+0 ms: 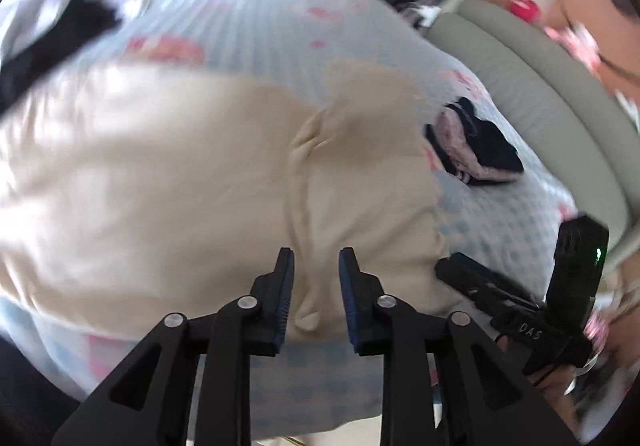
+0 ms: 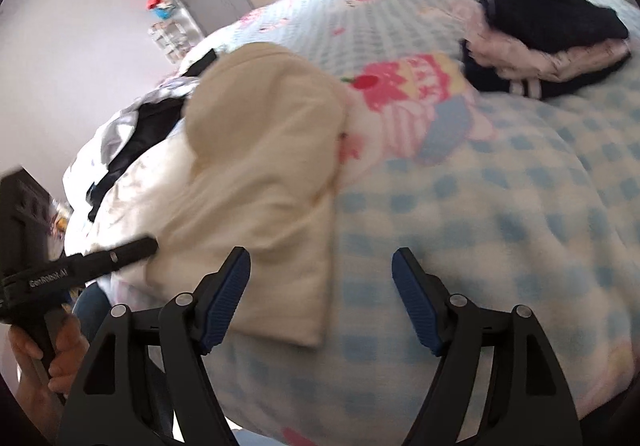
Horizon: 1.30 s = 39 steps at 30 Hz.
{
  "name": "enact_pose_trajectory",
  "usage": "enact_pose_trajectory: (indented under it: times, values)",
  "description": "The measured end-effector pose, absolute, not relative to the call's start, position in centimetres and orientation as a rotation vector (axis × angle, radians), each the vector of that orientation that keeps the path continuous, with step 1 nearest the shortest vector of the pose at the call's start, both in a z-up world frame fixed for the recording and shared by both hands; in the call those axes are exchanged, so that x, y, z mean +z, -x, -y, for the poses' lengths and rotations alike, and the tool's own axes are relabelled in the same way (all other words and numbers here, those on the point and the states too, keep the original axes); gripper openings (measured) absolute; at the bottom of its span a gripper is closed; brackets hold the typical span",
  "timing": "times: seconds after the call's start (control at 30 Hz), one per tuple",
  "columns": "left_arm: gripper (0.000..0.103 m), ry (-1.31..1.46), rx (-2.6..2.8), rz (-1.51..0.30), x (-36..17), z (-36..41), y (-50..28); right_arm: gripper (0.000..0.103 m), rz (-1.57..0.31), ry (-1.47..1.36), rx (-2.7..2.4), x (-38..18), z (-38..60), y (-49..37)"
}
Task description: Fold clothes
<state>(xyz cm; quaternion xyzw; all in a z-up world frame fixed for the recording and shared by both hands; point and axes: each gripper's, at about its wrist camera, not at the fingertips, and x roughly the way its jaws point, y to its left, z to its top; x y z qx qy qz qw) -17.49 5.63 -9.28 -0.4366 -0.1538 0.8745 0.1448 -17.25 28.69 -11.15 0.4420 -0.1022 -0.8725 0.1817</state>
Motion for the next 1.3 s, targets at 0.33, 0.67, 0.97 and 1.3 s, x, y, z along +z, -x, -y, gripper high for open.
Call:
enact_pose_trajectory:
  times: [0.33,0.67,0.97,1.3]
  values:
    - [0.050,1.522,2.551,0.122,-12.6,-8.2,18.7,0.077,0.116,-1.381,-2.545,-11.9,-28.7,17.1]
    - [0.052,1.538,2.547,-0.034,-12.7,-10.3,19.5,0.076,0.083,-1.398,-2.573,-11.7,-28.4,17.3]
    - [0.050,1.351,2.587,0.287,-9.1,-5.2,21.8,0.076,0.456,-1.314,-2.502,-8.9,-33.3,20.3]
    - [0.062,1.297,2.323,0.567,-10.2,-4.6,31.1,0.077,0.255,-1.312,-2.412,-7.9,-29.8,33.2]
